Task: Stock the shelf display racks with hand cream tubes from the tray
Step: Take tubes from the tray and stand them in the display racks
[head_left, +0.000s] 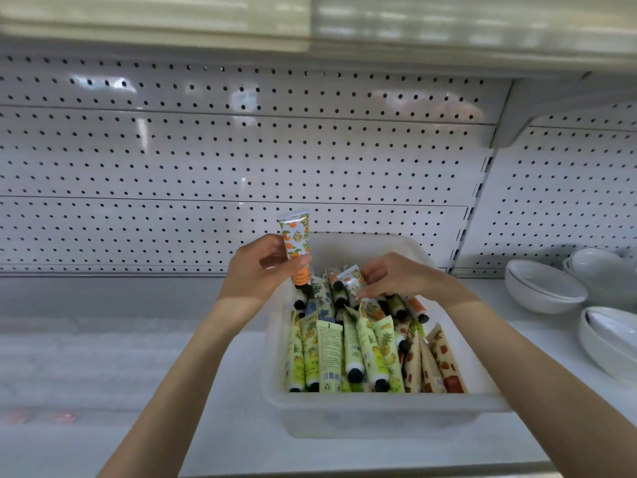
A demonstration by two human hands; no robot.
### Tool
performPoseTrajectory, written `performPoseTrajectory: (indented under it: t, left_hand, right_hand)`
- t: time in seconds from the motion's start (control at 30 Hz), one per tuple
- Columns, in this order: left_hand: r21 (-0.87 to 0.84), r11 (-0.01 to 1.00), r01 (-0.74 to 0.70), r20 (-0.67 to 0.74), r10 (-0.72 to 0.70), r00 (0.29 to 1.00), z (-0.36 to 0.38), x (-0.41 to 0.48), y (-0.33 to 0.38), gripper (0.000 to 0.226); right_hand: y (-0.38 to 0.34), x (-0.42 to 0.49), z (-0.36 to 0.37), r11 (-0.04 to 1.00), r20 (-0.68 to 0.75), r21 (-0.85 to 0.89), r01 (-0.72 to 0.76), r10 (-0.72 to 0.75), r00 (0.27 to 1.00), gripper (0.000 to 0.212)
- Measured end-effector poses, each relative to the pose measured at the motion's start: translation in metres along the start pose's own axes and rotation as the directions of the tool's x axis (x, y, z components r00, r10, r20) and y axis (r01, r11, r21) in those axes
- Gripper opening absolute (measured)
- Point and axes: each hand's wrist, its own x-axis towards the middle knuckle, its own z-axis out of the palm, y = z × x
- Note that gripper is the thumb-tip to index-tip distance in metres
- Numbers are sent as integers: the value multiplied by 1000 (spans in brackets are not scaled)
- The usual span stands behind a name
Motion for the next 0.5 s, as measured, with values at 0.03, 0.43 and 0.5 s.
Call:
performPoseTrajectory:
  t: [0.03, 0.43, 0.5]
  left_hand:
    - [-7, 1000, 10, 2, -10, 1000, -3, 0, 1, 14]
    - [-187, 981, 55, 35, -49, 998, -31, -4, 19, 12]
    - [-203, 977, 61, 30, -56, 998, -32, -11, 22, 15]
  right_hand:
    - [-2, -2, -1, 999, -7, 32, 14, -14, 1000, 37]
    - [-82, -60, -11, 753, -241, 571, 326, -226, 944, 37]
    - [-90, -70, 0, 749, -270, 572, 335, -214, 939, 47]
